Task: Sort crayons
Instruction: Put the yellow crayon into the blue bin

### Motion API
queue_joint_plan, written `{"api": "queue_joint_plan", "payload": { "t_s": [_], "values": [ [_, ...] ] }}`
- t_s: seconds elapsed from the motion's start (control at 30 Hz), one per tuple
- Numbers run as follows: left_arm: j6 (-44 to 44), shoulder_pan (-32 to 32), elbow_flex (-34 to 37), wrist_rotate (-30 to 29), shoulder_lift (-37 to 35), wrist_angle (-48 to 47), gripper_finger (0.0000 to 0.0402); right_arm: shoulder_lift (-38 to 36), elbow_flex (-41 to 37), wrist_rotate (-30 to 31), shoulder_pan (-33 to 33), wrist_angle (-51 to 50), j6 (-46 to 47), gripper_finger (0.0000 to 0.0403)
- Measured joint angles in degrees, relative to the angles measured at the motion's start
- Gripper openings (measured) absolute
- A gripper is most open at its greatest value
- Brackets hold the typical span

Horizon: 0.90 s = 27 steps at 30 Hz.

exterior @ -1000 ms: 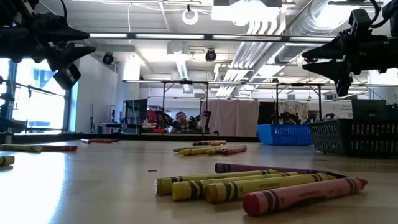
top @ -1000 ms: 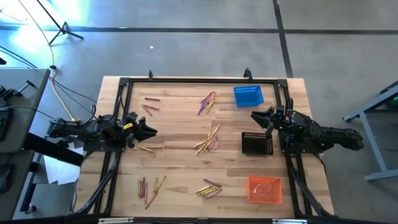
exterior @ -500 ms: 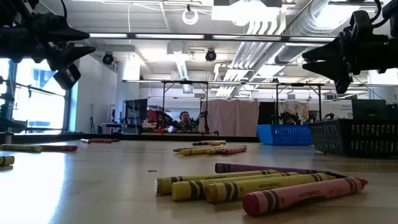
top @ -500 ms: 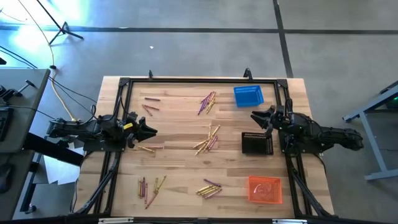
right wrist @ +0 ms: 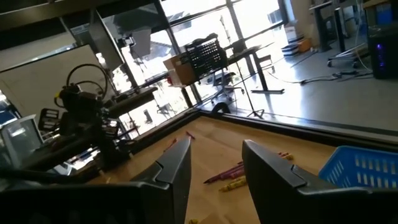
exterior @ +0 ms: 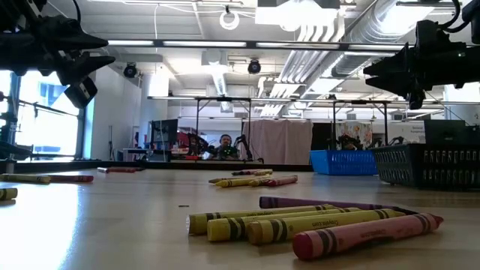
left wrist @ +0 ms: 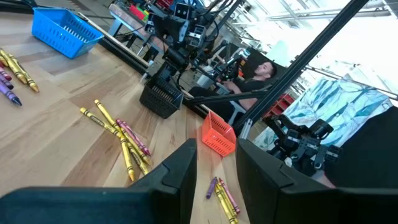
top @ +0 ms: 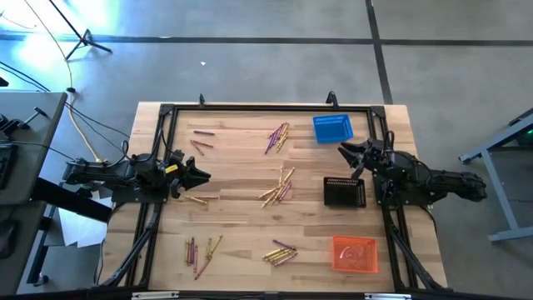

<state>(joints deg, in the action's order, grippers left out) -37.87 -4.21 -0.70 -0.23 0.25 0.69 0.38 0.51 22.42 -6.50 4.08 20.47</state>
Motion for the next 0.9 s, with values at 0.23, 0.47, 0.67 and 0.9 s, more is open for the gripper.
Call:
{"api": "queue_joint_plan", "payload": {
  "t_s": [0.23, 0.47, 0.67, 0.9],
  "values": [
    [0.02, -0.01, 0.0, 0.0, 0.0, 0.0, 0.0099, 0.02, 0.0, 1.57, 0.0, -0.04, 0.54, 0.013],
    [0.01, -0.01, -0.01, 0.0, 0.0, -0.01, 0.0099, 0.02, 0.0, 1.03, 0.0, -0.04, 4.55, 0.013],
    [0.0, 0.0, -0.01, 0.0, 0.0, 0.0, 0.0099, 0.05, 0.07, -4.38, 0.0, -0.54, 8.02, 0.013],
    [0.02, 0.0, -0.01, 0.0, 0.0, 0.0, 0.0099, 9.26, 6.14, -7.94, 0.0, -7.86, 7.64, 0.013]
  ]
}}
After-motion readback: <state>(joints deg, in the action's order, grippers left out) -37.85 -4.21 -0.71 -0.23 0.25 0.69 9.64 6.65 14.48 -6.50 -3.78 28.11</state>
